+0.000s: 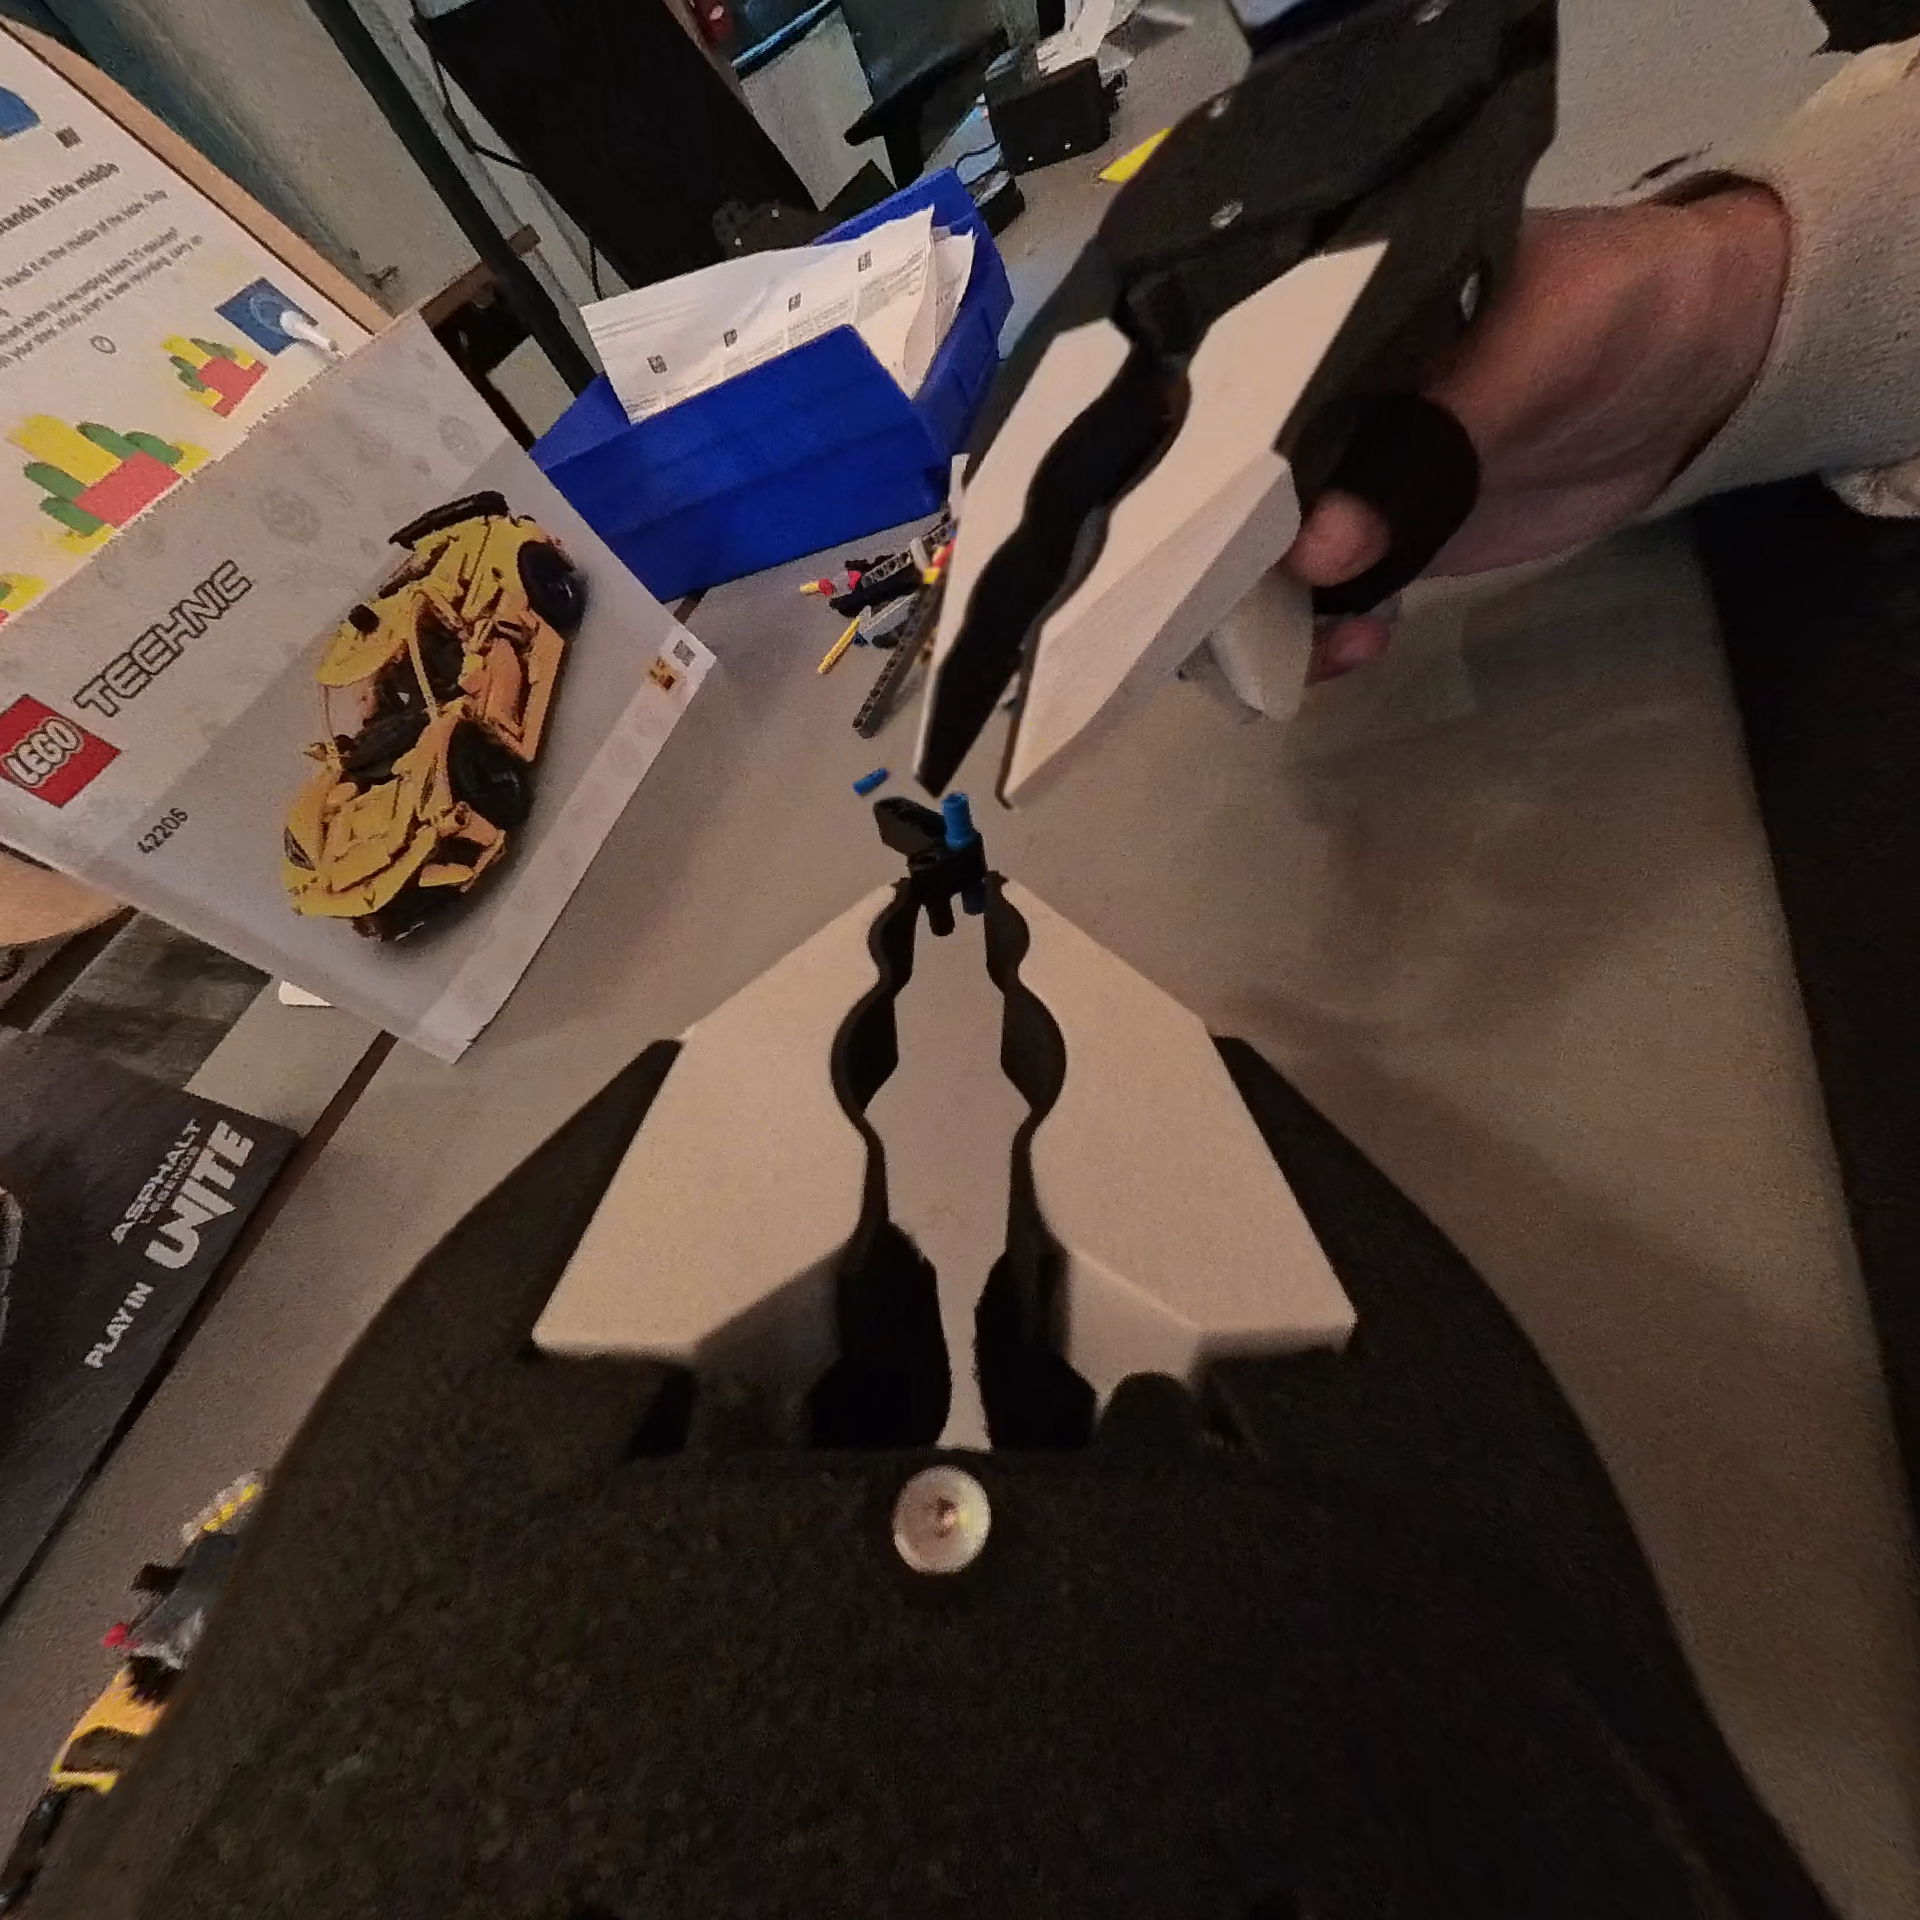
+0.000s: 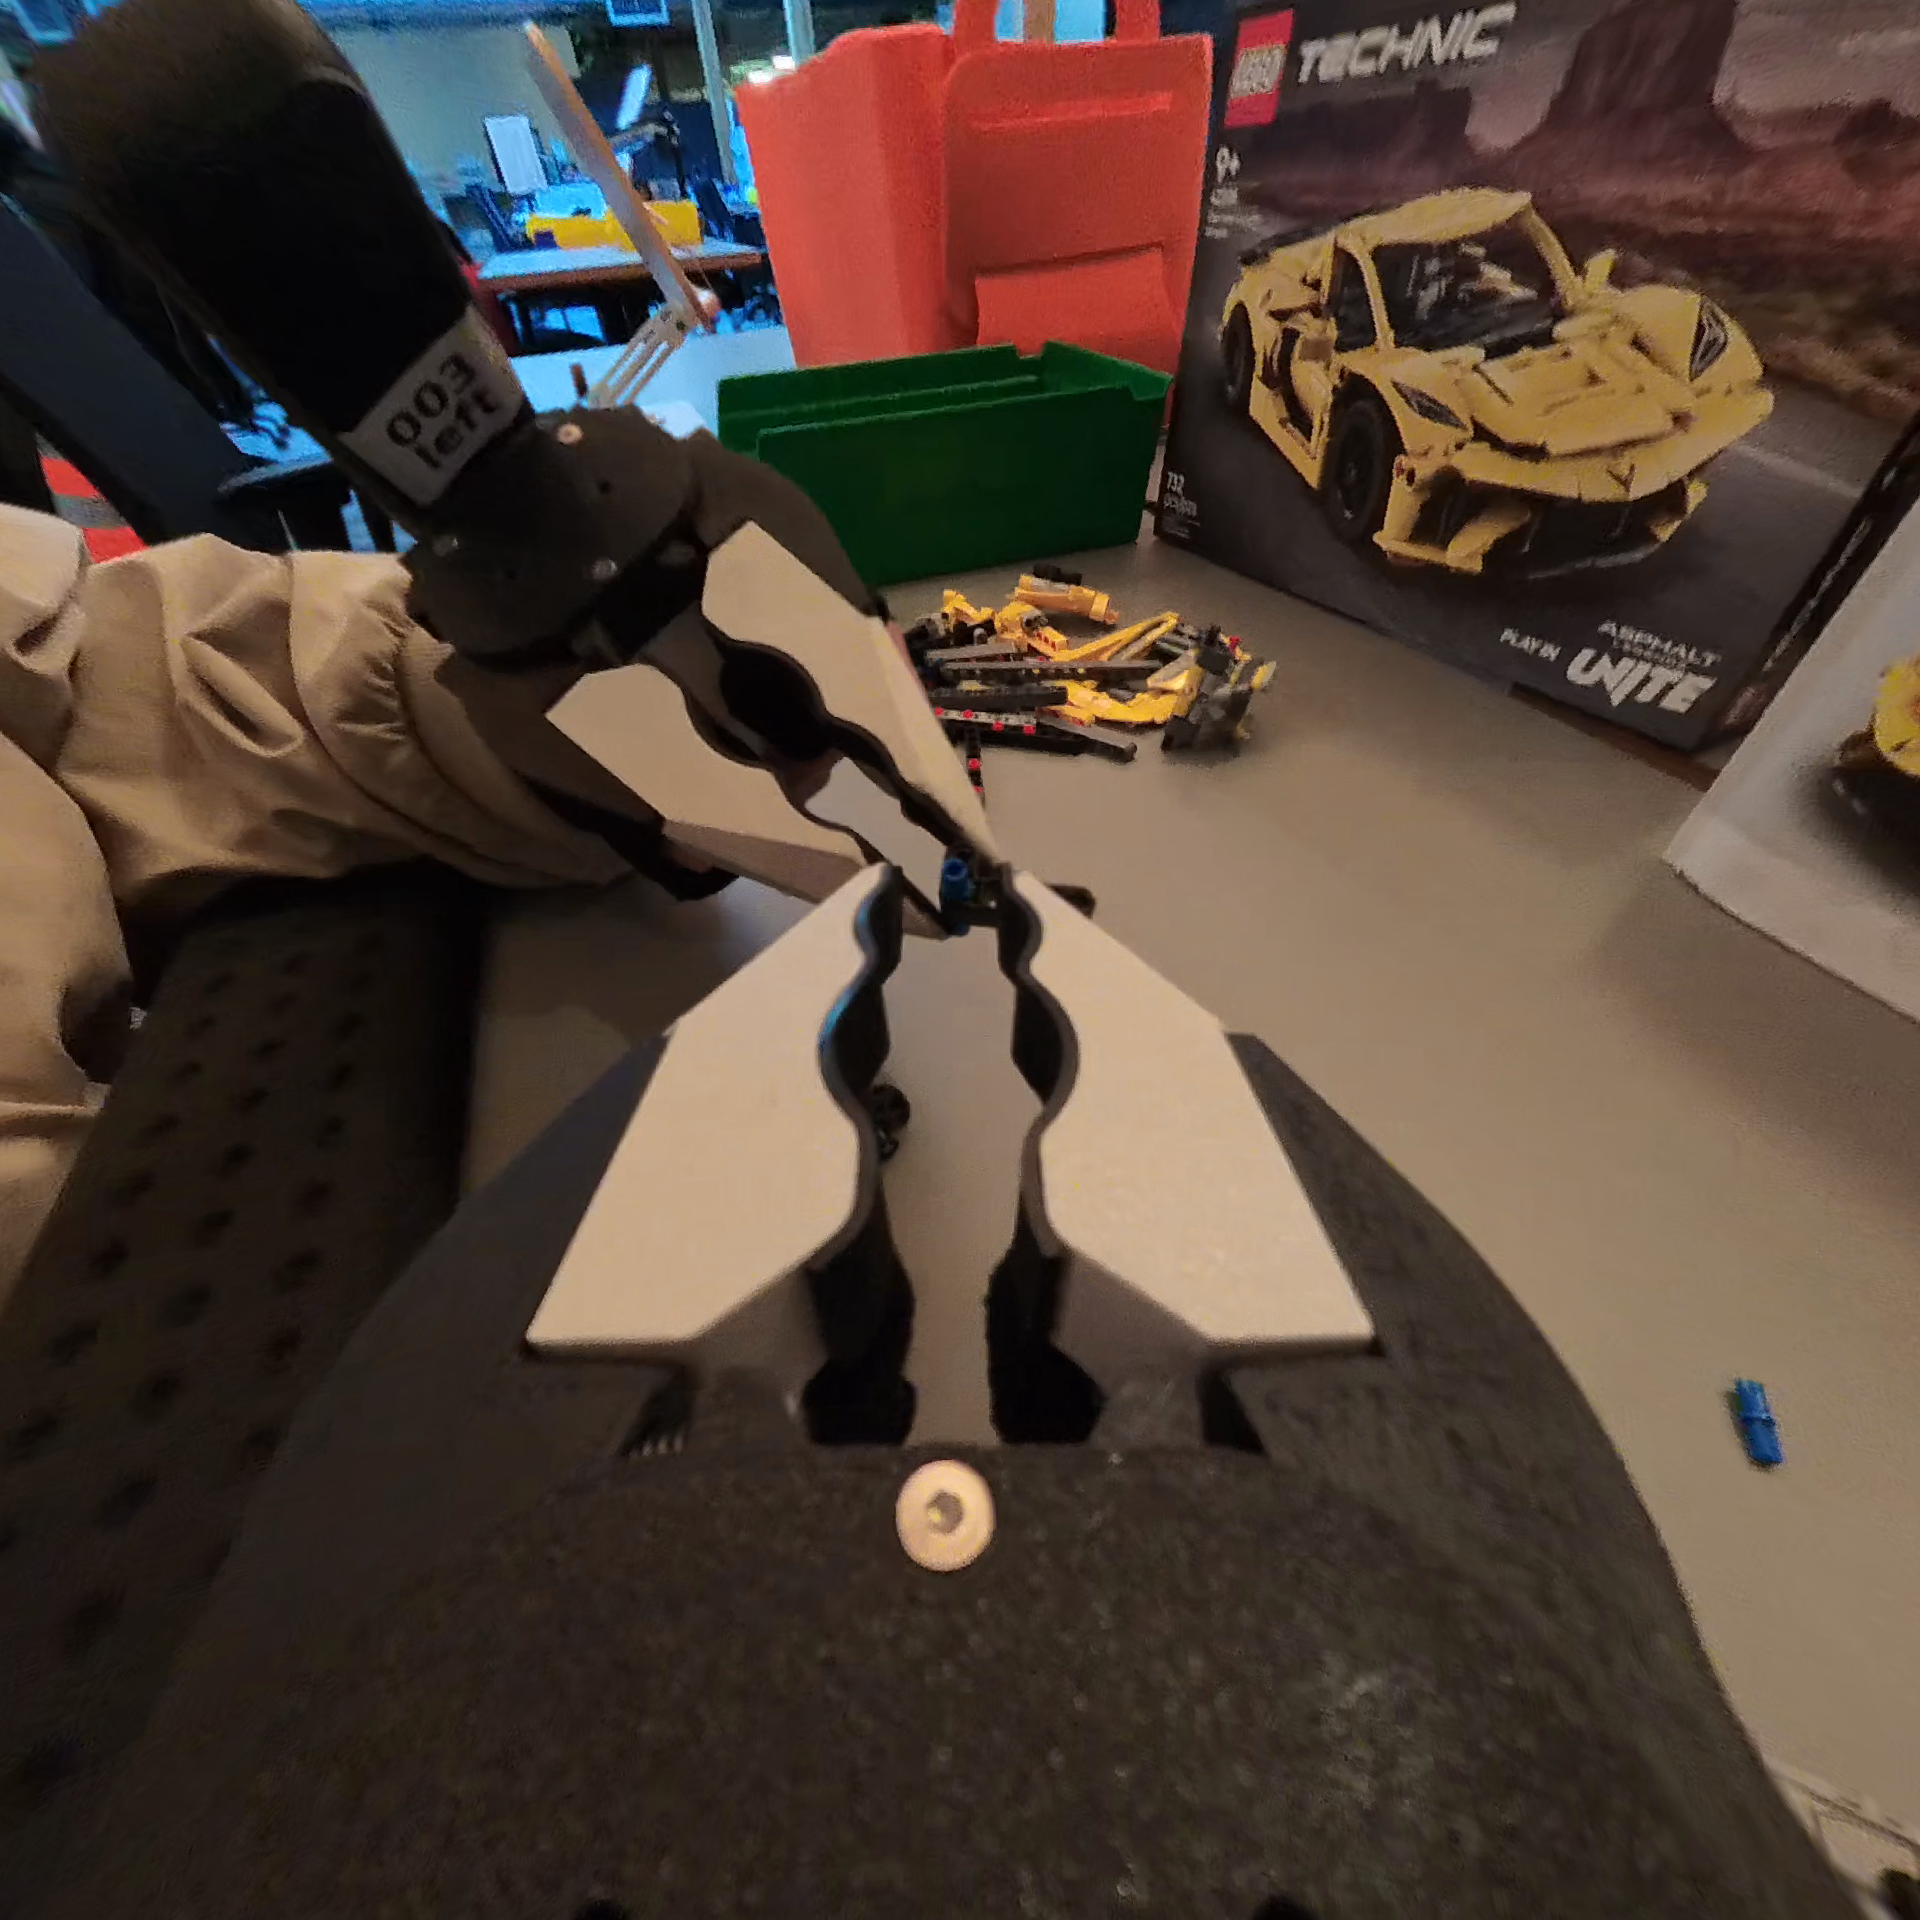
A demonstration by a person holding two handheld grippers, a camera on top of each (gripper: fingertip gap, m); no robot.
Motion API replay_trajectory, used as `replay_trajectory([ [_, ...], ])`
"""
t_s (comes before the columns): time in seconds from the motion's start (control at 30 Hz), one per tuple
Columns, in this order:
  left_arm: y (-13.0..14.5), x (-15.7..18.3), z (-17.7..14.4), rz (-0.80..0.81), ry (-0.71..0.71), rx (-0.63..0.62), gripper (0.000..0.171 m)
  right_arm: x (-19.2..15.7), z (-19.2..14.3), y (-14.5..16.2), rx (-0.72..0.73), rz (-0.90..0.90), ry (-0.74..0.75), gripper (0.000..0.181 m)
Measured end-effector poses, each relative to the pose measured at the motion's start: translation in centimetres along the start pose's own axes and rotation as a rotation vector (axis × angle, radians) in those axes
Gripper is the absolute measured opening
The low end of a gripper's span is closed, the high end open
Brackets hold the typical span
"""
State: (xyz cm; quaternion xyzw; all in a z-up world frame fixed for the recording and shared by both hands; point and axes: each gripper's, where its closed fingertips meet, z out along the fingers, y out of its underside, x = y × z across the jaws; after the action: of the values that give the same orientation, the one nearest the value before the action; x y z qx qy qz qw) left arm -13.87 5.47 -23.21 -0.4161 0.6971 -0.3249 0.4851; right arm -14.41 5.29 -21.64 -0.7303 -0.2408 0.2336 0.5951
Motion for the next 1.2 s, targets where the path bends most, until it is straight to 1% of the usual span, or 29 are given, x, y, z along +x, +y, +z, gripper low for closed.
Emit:
replay_trajectory([
  [0.03,0.0,0.0,0.0,0.006,-0.004,-0.002,0.013,-0.1,0.0,-0.1,0.010,-0.005,-0.002,0.016],
  [0.13,-0.1,0.3,0.1,0.017,-0.003,-0.008,0.012,-0.3,0.4,0.5,-0.029,0.023,-0.020,0.017],
  [0.2,-0.3,0.4,0.0,0.015,0.003,-0.002,0.012,0.0,0.3,0.5,-0.028,0.008,0.006,0.008],
  [0.3,-0.5,0.5,0.0,-0.024,0.012,-0.003,0.012,0.1,0.2,0.3,-0.013,0.009,0.015,0.006],
  [0.37,-0.8,0.7,0.0,-0.049,0.030,0.018,0.012,-0.1,0.0,0.3,-0.016,0.053,-0.009,0.003],
  [0.43,-2.2,0.9,-0.6,-0.128,0.075,0.104,0.012,-0.7,-0.7,-0.8,0.051,0.133,-0.094,0.003],
  [0.47,-2.8,0.9,-0.9,-0.194,0.118,0.145,0.011,-0.9,-1.0,-1.4,0.089,0.200,-0.150,0.003],
  [0.5,-3.2,1.1,-1.2,-0.273,0.175,0.170,0.011,-1.1,-1.3,-1.8,0.116,0.274,-0.199,0.003],
  [0.57,-3.5,1.4,-1.4,-0.420,0.282,0.200,0.013,-1.1,-1.8,-2.7,0.175,0.346,-0.250,0.002],
  [0.6,-3.7,1.4,-1.4,-0.476,0.311,0.221,0.014,-1.2,-2.0,-3.0,0.198,0.350,-0.262,0.002],
  [0.67,-4.4,1.3,-1.7,-0.574,0.362,0.279,0.010,-1.5,-1.7,-2.6,0.160,0.324,-0.265,0.003],
  [0.77,-4.8,1.2,-2.0,-0.668,0.427,0.315,0.006,-1.8,-1.8,-2.9,0.182,0.327,-0.286,0.003],
  [1.0,-4.8,0.9,-2.3,-0.670,0.420,0.329,0.005,-1.7,-1.9,-2.8,0.179,0.340,-0.291,0.002],
  [1.13,-4.7,0.5,-2.1,-0.690,0.410,0.333,0.004,-1.4,-1.8,-2.9,0.193,0.415,-0.297,0.002],
  [1.2,-4.7,0.5,-2.1,-0.687,0.406,0.331,0.005,-1.3,-1.8,-3.0,0.200,0.425,-0.298,0.003],
])
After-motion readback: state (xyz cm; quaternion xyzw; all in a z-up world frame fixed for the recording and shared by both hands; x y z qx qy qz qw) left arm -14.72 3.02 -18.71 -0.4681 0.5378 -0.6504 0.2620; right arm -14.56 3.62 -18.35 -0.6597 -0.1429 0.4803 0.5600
